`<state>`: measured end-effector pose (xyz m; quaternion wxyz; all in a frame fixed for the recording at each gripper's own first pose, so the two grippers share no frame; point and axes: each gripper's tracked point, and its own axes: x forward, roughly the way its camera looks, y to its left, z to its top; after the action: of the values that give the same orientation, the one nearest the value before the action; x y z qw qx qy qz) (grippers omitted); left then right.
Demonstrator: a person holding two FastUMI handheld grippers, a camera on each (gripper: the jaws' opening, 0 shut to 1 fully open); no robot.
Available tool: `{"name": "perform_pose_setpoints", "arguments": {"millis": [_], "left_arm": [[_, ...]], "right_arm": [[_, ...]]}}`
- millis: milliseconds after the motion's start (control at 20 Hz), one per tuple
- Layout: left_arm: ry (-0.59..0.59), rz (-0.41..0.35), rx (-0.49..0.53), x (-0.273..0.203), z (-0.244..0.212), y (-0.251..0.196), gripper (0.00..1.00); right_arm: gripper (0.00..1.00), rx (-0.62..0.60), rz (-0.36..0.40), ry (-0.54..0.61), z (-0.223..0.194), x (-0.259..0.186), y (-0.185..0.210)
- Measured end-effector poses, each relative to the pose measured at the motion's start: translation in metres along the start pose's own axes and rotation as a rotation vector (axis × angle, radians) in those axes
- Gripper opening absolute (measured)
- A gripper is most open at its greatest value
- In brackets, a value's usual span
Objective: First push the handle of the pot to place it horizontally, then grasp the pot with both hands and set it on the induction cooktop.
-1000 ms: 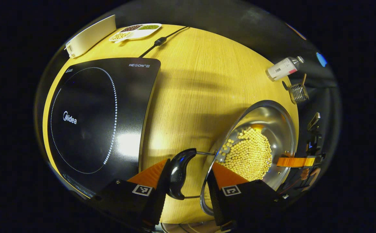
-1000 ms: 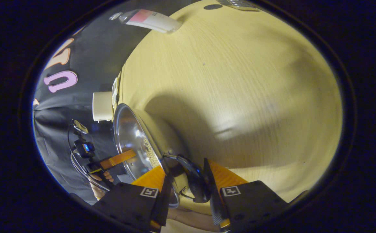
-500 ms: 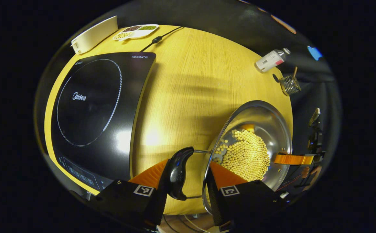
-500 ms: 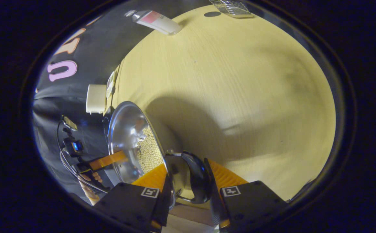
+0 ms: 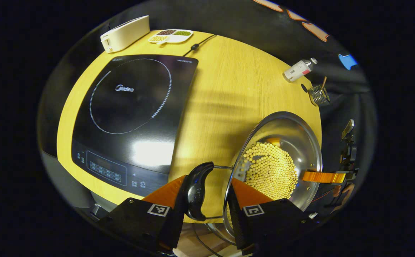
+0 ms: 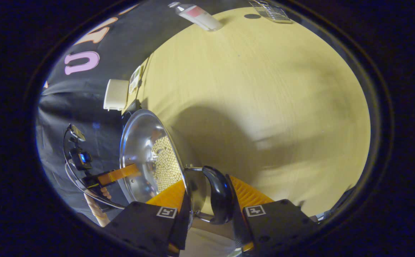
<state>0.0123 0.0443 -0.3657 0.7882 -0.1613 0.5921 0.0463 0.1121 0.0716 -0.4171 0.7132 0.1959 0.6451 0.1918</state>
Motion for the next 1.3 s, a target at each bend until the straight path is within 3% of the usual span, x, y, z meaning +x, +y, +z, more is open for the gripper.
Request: {"name": "perform_pose_setpoints", "arguments": {"millis": [50,100,150,200,400,450,500,550,600,650,750,800,850,1250,1300], "left_arm": [[-0.011,0.004,-0.003,-0.005,0.001,0.005,0.6],[-0.021,0.004,-0.005,-0.009,0.003,0.01,0.6],[-0.031,0.0,-0.013,-0.014,0.004,0.015,0.6],[-0.041,-0.008,-0.021,-0.016,0.006,0.018,0.6],[-0.077,-0.037,-0.012,-0.03,0.015,0.04,0.6],[-0.086,-0.044,-0.001,-0.033,0.017,0.048,0.61],[-0.094,-0.052,0.009,-0.035,0.02,0.056,0.61],[-0.101,-0.061,0.018,-0.039,0.024,0.065,0.6],[-0.105,-0.073,0.025,-0.041,0.027,0.075,0.6],[-0.109,-0.085,0.036,-0.044,0.03,0.086,0.6],[-0.115,-0.109,0.059,-0.047,0.04,0.113,0.6],[-0.117,-0.12,0.061,-0.048,0.045,0.127,0.6],[-0.118,-0.129,0.061,-0.048,0.05,0.142,0.6],[-0.222,-0.115,0.103,-0.044,0.125,0.243,0.6],[-0.247,-0.11,0.104,-0.042,0.136,0.252,0.6]], "right_arm": [[0.54,-0.001,0.013,-0.016,0.0,-0.001,0.009],[0.46,-0.001,0.03,-0.035,0.002,-0.002,0.018],[0.54,0.002,0.044,-0.053,0.004,-0.004,0.027],[0.46,0.004,0.056,-0.072,0.006,-0.006,0.036],[0.43,-0.004,0.062,-0.124,0.002,-0.006,0.065],[0.43,-0.009,0.056,-0.135,-0.001,-0.005,0.074],[0.53,-0.012,0.05,-0.149,-0.004,-0.004,0.083],[0.43,-0.012,0.044,-0.164,-0.007,-0.001,0.092],[0.43,-0.012,0.036,-0.18,-0.011,0.002,0.102],[0.53,-0.01,0.029,-0.199,-0.014,0.005,0.112],[0.53,0.007,0.025,-0.231,-0.022,0.016,0.139],[0.43,0.013,0.03,-0.242,-0.027,0.024,0.154],[0.53,0.02,0.034,-0.248,-0.031,0.032,0.168],[0.52,0.002,0.038,-0.349,-0.007,0.109,0.263],[0.41,-0.004,0.038,-0.362,0.001,0.117,0.274]]}}
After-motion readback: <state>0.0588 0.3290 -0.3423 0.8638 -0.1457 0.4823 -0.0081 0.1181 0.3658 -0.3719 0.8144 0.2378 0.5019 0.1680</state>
